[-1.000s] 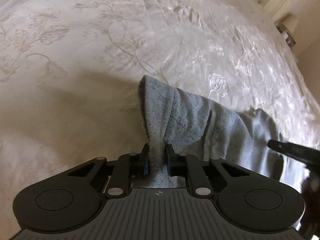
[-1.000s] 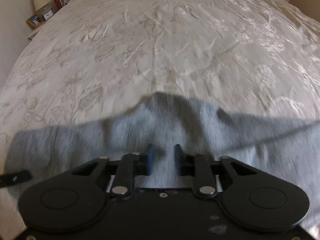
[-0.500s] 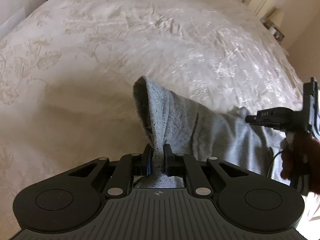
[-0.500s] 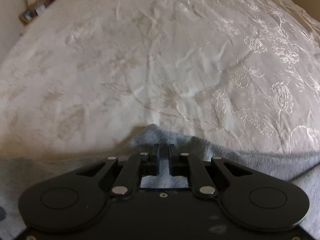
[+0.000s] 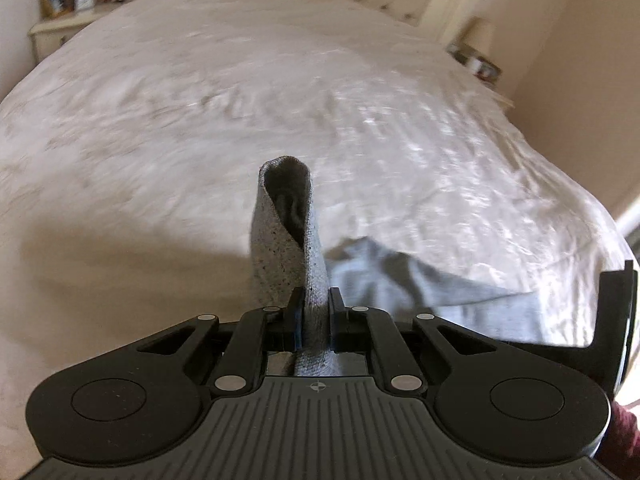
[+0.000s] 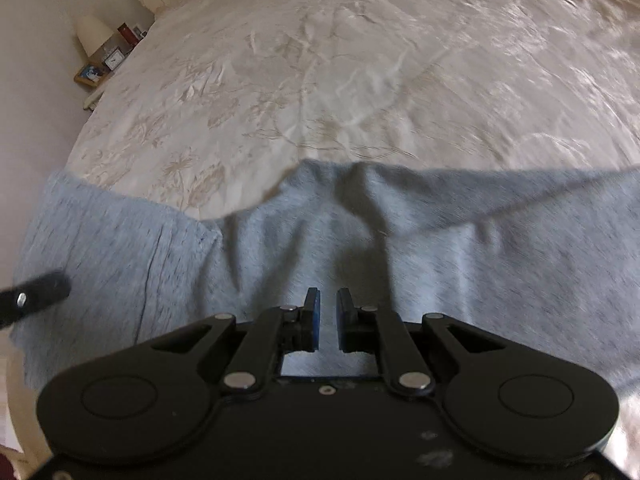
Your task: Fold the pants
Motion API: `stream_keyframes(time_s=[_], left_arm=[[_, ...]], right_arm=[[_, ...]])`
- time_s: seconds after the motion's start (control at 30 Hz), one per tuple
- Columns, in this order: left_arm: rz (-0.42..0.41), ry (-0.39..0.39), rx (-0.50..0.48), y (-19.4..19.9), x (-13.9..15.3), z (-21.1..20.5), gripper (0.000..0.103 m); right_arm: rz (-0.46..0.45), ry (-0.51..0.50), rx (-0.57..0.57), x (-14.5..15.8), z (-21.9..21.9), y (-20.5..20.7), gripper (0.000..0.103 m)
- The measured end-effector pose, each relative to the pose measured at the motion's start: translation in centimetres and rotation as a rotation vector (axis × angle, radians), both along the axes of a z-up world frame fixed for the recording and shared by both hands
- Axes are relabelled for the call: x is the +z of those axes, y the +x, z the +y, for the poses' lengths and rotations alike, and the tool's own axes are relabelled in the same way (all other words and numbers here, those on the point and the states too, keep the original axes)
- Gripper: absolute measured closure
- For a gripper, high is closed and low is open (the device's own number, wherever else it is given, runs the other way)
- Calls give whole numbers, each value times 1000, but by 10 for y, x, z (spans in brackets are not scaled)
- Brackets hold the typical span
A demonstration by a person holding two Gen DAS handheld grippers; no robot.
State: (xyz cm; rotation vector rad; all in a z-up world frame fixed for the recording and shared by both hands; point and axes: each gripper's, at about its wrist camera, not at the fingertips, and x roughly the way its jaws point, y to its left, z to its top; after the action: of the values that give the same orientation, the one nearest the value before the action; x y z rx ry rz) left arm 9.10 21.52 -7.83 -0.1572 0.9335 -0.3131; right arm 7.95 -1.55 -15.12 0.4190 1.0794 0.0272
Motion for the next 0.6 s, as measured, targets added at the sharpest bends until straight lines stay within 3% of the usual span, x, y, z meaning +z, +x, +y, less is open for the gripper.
stream_keyframes(time_s=[0.2, 0.3, 0.4, 0.6], left_arm=[[-17, 38, -84, -3, -14, -97, 94], [37, 36, -118, -2, -39, -148, 94], [71, 93, -129, -2, -60, -190, 94], [59, 121, -122, -27, -62, -220, 93]], right_arm=[[-11, 41, -17, 2, -53, -21, 93], [-5, 44, -14, 0, -85, -28, 93], [-7, 45, -11, 1, -116, -33, 91], [-39, 53, 33, 3, -156, -29, 88]])
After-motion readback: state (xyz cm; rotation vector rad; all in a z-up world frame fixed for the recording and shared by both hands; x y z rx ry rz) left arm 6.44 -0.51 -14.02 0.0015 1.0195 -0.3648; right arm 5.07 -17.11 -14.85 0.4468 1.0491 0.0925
